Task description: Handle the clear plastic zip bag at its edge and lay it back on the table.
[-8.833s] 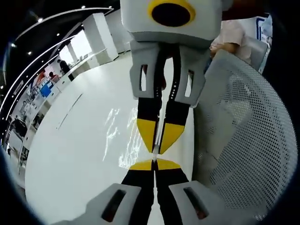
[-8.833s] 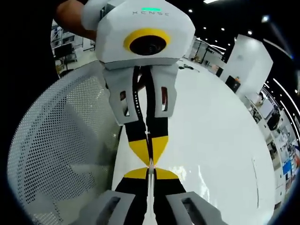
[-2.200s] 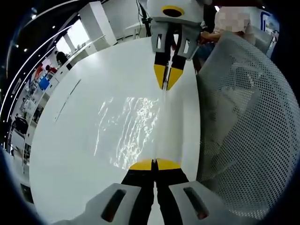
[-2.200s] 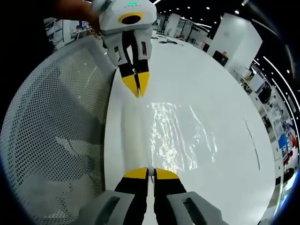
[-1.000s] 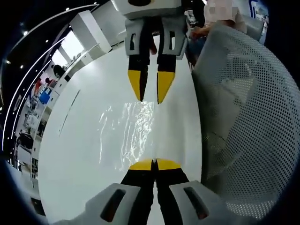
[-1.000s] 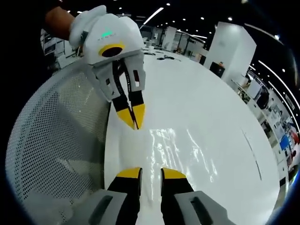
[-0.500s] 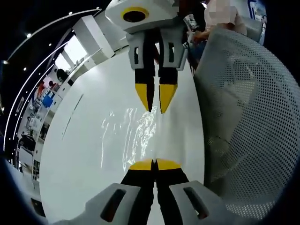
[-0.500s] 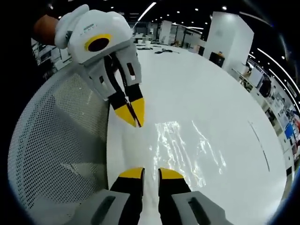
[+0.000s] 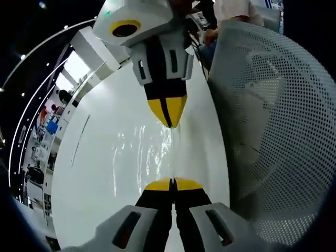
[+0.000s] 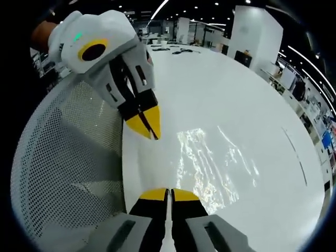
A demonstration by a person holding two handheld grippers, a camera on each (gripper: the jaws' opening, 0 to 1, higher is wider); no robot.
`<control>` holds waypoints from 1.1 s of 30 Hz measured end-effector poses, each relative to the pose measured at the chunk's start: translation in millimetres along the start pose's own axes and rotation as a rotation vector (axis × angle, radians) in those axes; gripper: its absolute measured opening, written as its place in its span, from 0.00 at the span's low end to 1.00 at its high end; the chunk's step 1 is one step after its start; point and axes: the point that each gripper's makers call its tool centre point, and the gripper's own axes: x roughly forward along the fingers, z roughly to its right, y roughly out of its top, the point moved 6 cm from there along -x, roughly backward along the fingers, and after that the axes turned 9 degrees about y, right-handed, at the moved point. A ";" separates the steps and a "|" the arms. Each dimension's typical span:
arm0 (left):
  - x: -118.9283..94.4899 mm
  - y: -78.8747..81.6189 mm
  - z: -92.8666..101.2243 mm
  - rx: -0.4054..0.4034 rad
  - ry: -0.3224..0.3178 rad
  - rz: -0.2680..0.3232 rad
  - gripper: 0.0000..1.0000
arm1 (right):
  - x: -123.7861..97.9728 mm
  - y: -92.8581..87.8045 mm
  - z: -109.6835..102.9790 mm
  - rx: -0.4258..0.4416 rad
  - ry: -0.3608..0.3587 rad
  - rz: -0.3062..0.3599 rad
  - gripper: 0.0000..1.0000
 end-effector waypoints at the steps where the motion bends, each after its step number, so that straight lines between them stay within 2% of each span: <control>1: -0.5 0.2 -0.4 0.004 0.004 0.000 0.00 | 0.4 0.1 -0.3 0.000 0.001 0.000 0.00; 6: -1.5 0.2 -0.1 -0.006 0.005 0.002 0.00 | 2.0 0.1 0.2 0.003 0.003 -0.009 0.00; 12: -3.0 4.5 -2.9 -0.047 0.019 0.042 0.00 | 3.8 0.4 -0.1 -0.004 -0.003 -0.013 0.00; 22: -1.7 2.9 -2.9 -0.051 0.020 0.039 0.00 | 4.3 -0.3 1.8 -0.018 -0.009 -0.021 0.00; 30: -3.1 2.4 -3.5 -0.127 0.017 0.050 0.00 | 4.1 1.6 2.4 -0.008 -0.010 -0.047 0.00; 33: -5.4 2.3 -6.2 -0.155 0.035 0.064 0.07 | 4.4 1.5 2.0 -0.002 -0.007 -0.059 0.00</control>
